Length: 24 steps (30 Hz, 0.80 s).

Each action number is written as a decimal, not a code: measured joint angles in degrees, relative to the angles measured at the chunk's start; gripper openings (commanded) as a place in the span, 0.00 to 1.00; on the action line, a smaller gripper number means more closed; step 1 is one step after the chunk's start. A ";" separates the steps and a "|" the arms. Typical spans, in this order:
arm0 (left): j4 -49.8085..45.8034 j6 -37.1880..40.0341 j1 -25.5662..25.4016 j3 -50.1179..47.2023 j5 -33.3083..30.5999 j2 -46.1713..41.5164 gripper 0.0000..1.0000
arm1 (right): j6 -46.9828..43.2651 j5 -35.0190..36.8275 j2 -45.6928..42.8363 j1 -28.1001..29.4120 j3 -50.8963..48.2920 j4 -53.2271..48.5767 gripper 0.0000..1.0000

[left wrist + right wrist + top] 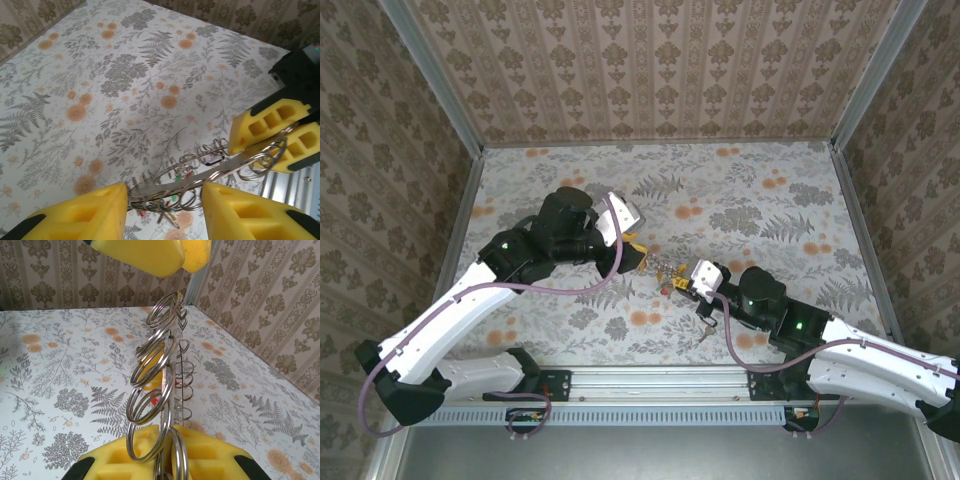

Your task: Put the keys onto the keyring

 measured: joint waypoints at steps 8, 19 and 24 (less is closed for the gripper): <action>0.07 0.00 0.59 -0.76 5.53 1.86 0.45 | 0.00 -0.02 0.00 0.00 0.48 -0.17 0.00; 0.59 -0.02 1.88 -1.22 9.27 2.97 0.40 | 0.00 -0.02 0.00 -0.07 0.55 -1.14 0.00; 0.94 0.00 2.12 -1.22 10.67 3.06 0.36 | 0.00 -0.17 -0.02 -0.37 0.55 -1.36 0.00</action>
